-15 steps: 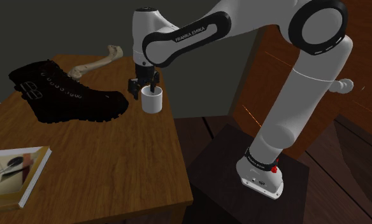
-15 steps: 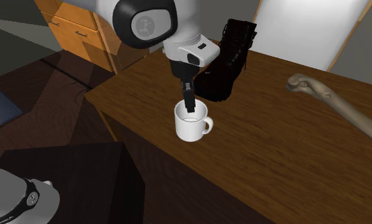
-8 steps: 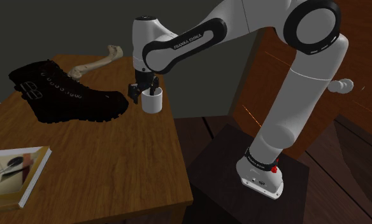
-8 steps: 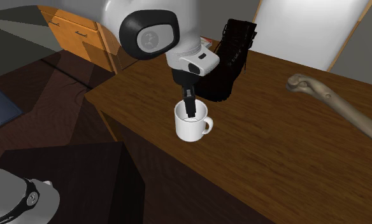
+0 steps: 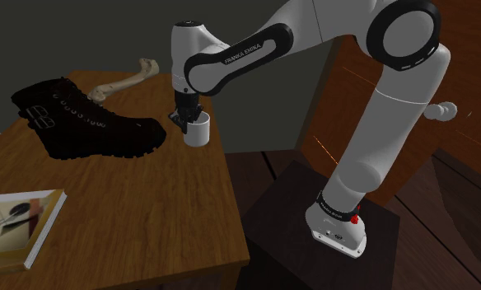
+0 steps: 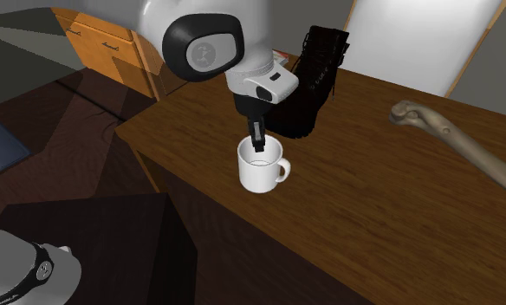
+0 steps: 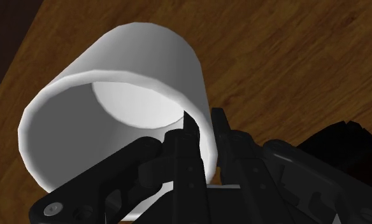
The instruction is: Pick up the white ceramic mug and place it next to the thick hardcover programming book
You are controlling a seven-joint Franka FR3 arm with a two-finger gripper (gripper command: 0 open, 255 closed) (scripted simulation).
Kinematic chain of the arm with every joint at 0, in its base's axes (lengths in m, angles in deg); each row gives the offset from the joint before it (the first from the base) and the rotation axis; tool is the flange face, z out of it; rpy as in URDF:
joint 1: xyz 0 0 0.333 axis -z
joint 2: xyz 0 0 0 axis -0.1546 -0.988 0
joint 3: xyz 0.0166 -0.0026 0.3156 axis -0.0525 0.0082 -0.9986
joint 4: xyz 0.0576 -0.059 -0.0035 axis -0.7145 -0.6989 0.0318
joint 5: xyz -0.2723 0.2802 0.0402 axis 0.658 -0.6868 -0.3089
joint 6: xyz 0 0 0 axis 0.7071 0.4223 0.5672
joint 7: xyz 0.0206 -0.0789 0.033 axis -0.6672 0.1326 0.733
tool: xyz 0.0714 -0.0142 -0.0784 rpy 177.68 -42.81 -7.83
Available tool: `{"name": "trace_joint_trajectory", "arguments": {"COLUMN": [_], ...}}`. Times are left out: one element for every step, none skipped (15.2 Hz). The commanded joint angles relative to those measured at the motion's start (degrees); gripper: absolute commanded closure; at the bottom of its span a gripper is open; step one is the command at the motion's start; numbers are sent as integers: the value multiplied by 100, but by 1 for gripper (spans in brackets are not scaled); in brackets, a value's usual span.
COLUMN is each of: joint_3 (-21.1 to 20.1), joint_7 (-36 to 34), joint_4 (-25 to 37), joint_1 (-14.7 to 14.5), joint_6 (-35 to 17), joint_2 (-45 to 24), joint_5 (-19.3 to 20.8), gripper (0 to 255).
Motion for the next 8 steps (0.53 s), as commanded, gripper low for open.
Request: {"name": "trace_joint_trajectory", "arguments": {"joint_3": [0,0,0,0,0,0,-1,-1], "joint_7": [0,0,0,0,0,0,16,31], "joint_4": [0,0,0,0,0,-1,40,83], "joint_1": [0,0,0,0,0,0,2,4], "joint_6": [0,0,0,0,0,-1,71,144], "joint_2": [0,-1,-1,-1,-1,-1,33,65], "joint_5": [0,0,0,0,0,1,-19,-37], "gripper": [255,255,255,255,255,255,255,255]}}
